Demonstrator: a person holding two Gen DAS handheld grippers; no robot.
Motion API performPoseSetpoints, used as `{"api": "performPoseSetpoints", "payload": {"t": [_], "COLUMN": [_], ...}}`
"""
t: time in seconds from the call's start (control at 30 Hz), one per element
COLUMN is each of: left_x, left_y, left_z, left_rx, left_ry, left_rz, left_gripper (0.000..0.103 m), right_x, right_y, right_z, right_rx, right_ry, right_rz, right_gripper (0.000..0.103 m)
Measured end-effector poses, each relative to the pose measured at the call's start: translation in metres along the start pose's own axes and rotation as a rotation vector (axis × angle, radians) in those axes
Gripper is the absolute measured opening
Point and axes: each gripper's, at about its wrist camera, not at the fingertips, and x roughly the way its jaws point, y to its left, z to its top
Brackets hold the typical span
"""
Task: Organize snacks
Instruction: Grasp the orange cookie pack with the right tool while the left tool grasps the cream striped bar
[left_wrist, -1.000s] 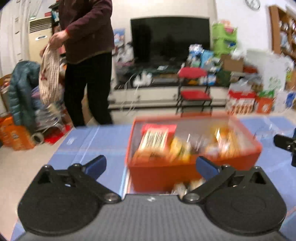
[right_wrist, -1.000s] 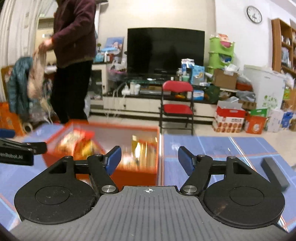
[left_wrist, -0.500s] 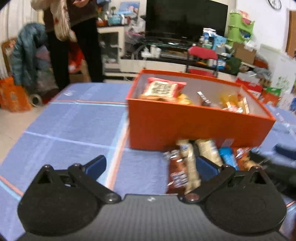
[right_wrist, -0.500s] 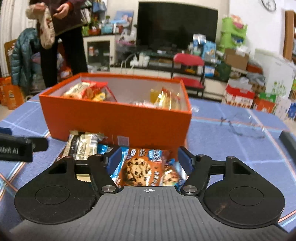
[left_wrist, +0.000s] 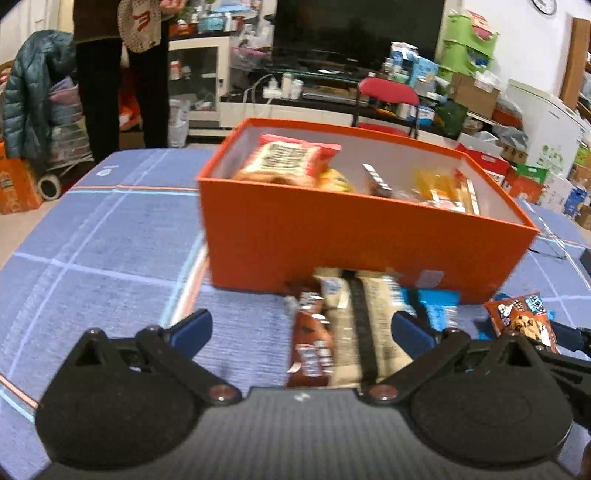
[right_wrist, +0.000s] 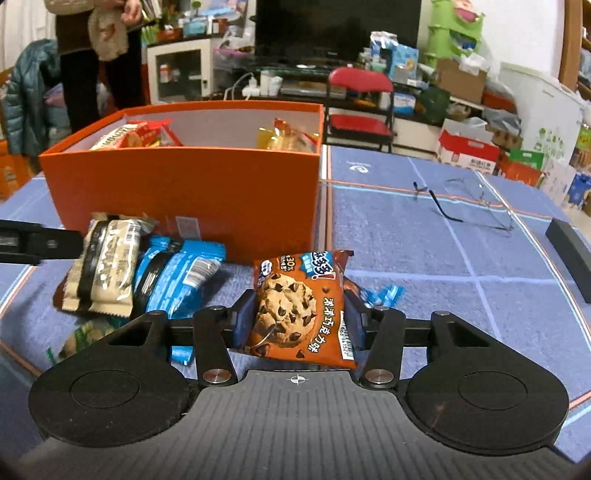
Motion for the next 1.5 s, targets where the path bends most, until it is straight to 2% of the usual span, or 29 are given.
{"api": "performPoseSetpoints", "payload": {"t": [0.1,0.17,0.3,0.4,0.47,0.57,0.63,0.67,0.73,0.9,1.5], "left_x": [0.003,0.009,0.027,0.035,0.037,0.043,0.044,0.043,0.041,0.036,0.019], "left_y": [-0.018,-0.025,-0.027,-0.027,-0.03,-0.034,-0.034,-0.033,-0.033,-0.028,-0.024], "left_z": [0.001,0.002,-0.002,-0.003,-0.002,0.0,0.0,0.0,-0.001,-0.003,-0.011], "left_rx": [0.045,0.038,-0.035,-0.069,-0.059,-0.054,-0.049,-0.044,-0.022,-0.007,0.066], "left_ry": [-0.021,-0.013,0.039,0.046,0.045,0.054,0.061,0.063,0.066,0.074,0.091], "left_rz": [0.012,0.031,0.081,0.057,0.049,0.057,0.05,0.045,0.049,0.027,0.08], "left_gripper": [0.102,0.102,0.102,0.102,0.091,0.086,0.076,0.066,0.061,0.059,0.055], "right_x": [-0.011,-0.017,-0.027,-0.028,-0.027,-0.022,-0.02,-0.02,-0.022,-0.02,-0.019], "right_y": [-0.004,-0.006,-0.009,-0.009,-0.006,-0.004,-0.004,-0.005,-0.008,-0.008,0.012], "right_z": [-0.007,-0.011,-0.013,-0.013,-0.013,-0.014,-0.015,-0.014,-0.012,-0.007,0.003], "right_rx": [-0.019,-0.03,-0.038,-0.032,-0.043,-0.055,-0.053,-0.052,-0.042,-0.031,-0.056], "right_ry": [0.001,0.006,-0.008,-0.01,-0.009,0.005,0.011,0.008,-0.004,-0.015,-0.028], "right_rz": [0.013,0.02,0.035,0.058,0.066,0.074,0.076,0.077,0.079,0.087,0.119], "right_gripper": [0.035,0.035,0.035,0.035,0.035,0.035,0.035,0.035,0.035,0.035,0.035]}}
